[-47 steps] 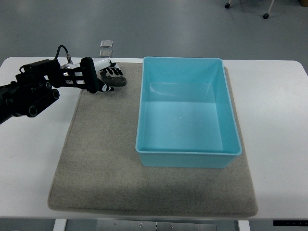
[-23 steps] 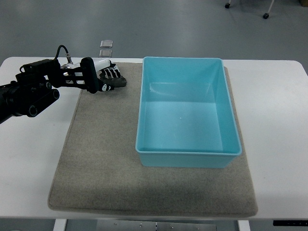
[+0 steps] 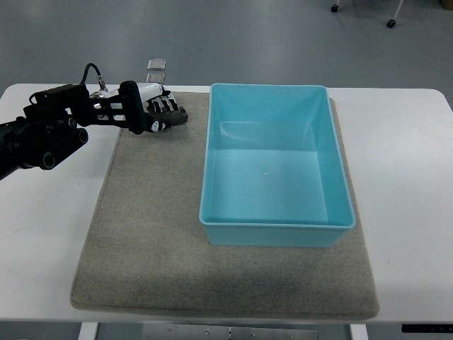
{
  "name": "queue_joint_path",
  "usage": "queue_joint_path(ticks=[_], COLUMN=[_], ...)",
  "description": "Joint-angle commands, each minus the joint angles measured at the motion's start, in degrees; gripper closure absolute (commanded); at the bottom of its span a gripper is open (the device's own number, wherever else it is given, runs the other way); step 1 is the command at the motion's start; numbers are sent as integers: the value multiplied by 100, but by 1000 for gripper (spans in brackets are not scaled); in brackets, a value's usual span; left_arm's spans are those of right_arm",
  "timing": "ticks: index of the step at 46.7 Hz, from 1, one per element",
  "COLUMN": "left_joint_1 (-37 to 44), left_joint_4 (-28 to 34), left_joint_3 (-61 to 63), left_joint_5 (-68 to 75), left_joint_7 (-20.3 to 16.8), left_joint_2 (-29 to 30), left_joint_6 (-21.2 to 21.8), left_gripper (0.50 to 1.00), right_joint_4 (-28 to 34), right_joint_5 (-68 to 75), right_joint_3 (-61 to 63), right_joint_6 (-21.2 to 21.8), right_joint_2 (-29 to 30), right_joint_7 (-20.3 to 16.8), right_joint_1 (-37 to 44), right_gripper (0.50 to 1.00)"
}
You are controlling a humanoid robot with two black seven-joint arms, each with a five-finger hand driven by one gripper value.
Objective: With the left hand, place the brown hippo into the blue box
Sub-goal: 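Lift the hippo with the left hand and carry it over the blue box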
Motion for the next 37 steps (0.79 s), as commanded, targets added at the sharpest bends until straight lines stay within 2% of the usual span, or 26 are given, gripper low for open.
queue_joint_path(ticks=[1,11,19,37], left_joint_1=[-125,-573,-1013,-1339], left_joint_4=[-1,-71,-545,-2496], left_joint_3=[-43,-78,-104,1], left_joint_5=[-33,-51,-86,37], left_joint_7=[0,0,-8,-8], left_joint_2=[20,99,179,91], left_joint_6=[-20,-37,-46,-73], left_gripper=[1000,1000,1000,1000], right_joint_4=[0,0,0,0], right_joint_5=[0,0,0,0], right_joint_3=[0,0,0,0], right_joint_6=[0,0,0,0], right_joint_2=[0,0,0,0], right_joint_7=[6,-3,-3,-3], right_joint_1=[2,2,2,2], right_gripper=[564,564,564,564])
